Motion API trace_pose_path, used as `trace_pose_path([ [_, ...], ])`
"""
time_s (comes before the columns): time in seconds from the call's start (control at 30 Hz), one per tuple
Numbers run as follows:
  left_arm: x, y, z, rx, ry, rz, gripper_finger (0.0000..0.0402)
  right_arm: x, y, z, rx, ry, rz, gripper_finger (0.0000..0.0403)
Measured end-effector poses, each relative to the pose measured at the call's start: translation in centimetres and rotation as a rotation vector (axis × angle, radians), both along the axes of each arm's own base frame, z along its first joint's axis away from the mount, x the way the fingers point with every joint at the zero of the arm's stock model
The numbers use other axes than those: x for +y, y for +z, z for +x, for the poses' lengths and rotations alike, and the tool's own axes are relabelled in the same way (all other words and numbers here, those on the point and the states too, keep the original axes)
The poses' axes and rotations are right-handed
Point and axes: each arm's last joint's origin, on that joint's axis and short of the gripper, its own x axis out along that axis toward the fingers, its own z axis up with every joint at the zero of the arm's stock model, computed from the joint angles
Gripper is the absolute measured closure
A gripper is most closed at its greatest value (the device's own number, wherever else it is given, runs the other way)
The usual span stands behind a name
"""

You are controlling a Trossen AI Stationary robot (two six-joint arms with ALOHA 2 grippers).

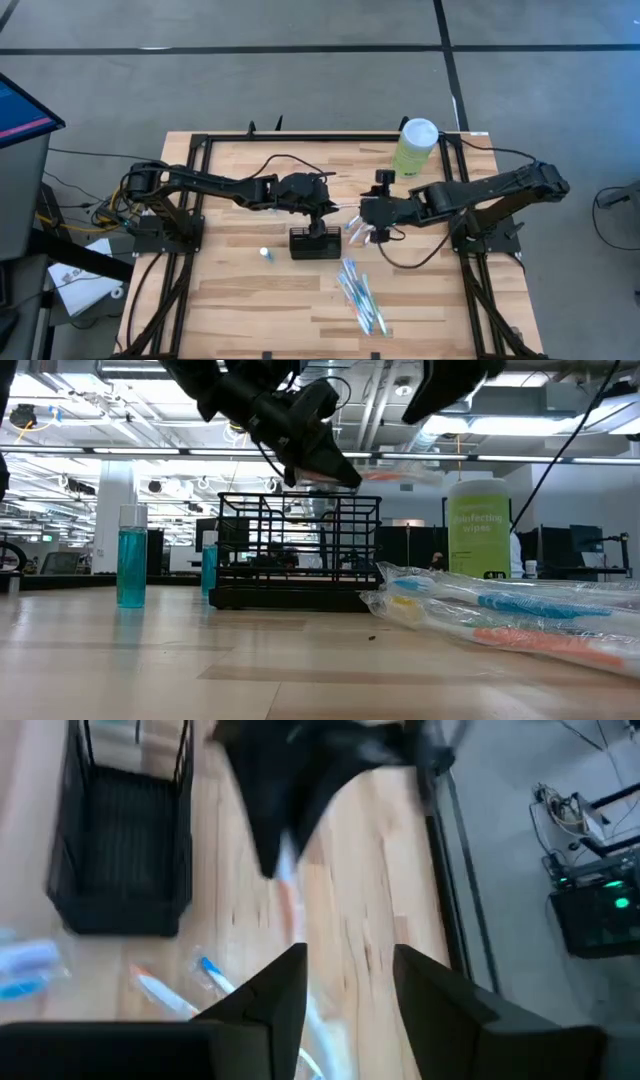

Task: Pick & Place toothbrushing station
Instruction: Put the orange toothbrush into the mesh

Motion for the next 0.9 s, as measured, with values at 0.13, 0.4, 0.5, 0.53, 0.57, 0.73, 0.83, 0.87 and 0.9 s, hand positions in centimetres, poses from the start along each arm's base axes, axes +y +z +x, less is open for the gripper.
trace_pose_path([
  [0.13, -0.3, -0.4, -0.6, -0.067, 0.011, 0.016, 0.0383, 0.1, 1.2, -0.9, -0.077, -0.012, 0.065, 0.0262],
  [0.4, -1.5, 1.1, -5.4, -0.27, 0.03, 0.023, 0.0383, 0.9, 1.8, -1.5, -0.184, 0.013, 0.134, 0.0275],
  [0.5, -1.8, 1.6, -7.6, -0.37, 0.032, 0.024, 0.0383, 1.0, 1.5, -1.2, -0.236, 0.03, 0.136, 0.0277],
  [0.53, -2.0, 1.8, -8.3, -0.407, 0.028, 0.024, 0.0383, 1.0, 1.4, -1.1, -0.258, 0.036, 0.138, 0.0277],
  [0.57, -2.2, 1.6, -9.1, -0.425, 0.024, 0.023, 0.0383, 0.9, 1.5, -0.9, -0.28, 0.036, 0.139, 0.0277],
  [0.73, -2.9, 1.7, -11.5, -0.566, -0.003, 0.032, 0.0383, 0.3, 1.6, 0.4, -0.356, 0.053, 0.189, 0.0274],
  [0.83, -3.4, 1.7, -12.2, -0.623, -0.023, 0.038, 0.0383, -0.1, 1.7, 1.4, -0.405, 0.094, 0.234, 0.0273],
  [0.87, -3.4, 1.7, -12.3, -0.633, -0.024, 0.042, 0.0383, -0.3, 1.6, 1.8, -0.408, 0.109, 0.242, 0.0273],
  [0.9, -3.6, 1.8, -12.2, -0.64, -0.035, 0.051, 0.0384, -0.4, 1.6, 2.1, -0.416, 0.126, 0.256, 0.0274],
])
